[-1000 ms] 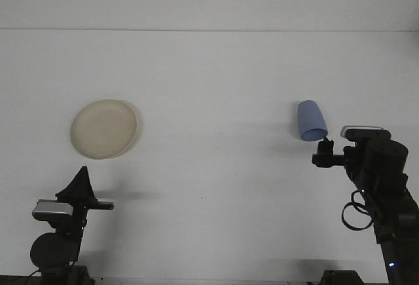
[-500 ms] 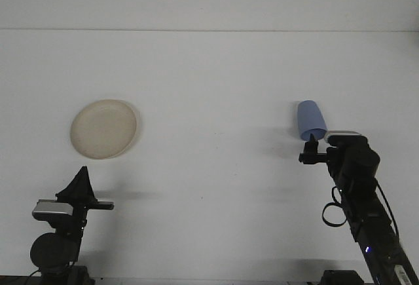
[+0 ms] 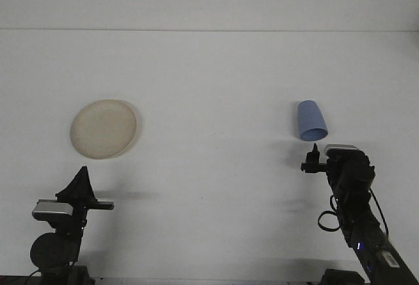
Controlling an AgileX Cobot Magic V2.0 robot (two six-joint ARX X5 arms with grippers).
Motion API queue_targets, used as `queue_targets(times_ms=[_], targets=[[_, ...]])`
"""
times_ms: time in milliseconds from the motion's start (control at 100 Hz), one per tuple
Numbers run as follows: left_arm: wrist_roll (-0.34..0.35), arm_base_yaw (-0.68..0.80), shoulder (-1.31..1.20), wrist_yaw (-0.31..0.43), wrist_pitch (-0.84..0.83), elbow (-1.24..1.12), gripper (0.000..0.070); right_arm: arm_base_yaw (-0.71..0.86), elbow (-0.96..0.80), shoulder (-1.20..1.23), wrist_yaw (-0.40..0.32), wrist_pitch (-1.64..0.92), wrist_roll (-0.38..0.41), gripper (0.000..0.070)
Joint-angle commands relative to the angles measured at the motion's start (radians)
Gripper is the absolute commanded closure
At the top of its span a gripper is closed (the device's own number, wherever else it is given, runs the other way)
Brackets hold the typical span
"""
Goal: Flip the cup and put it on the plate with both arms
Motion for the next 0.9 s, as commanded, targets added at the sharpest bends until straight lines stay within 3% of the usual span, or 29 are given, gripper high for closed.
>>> queue_targets(times_ms=[0,200,370,790,890], targets=[[-0.003,0.0,-0.002,0.0,0.01,-0.019,0.0689,-0.018,0.003,0.045,-0.029,0.062,-0.015,0.0164],[-0.003,0.0,-0.002,0.0,0.01,-0.019,0.0689,-0.071,0.005,0.18,-0.109,0.205,-0.014,0.0182],[-0.003,0.0,-0.002,0.0,0.01,-0.019,0.0689,-0.092,0.024,0.294,-0.137,0.33,-0.016,0.0182],[-0.003,0.0,-0.002,0.0,0.01,-0.019,0.0689,-0.097,0.223,0.535,-0.203,0.337,-0.016,0.0185],[-0.003,0.0,-0.002,0.0,0.01,-0.019,0.0689,-0.097,0.254,0.578,-0.217,0.338,-0.016,0.0278]])
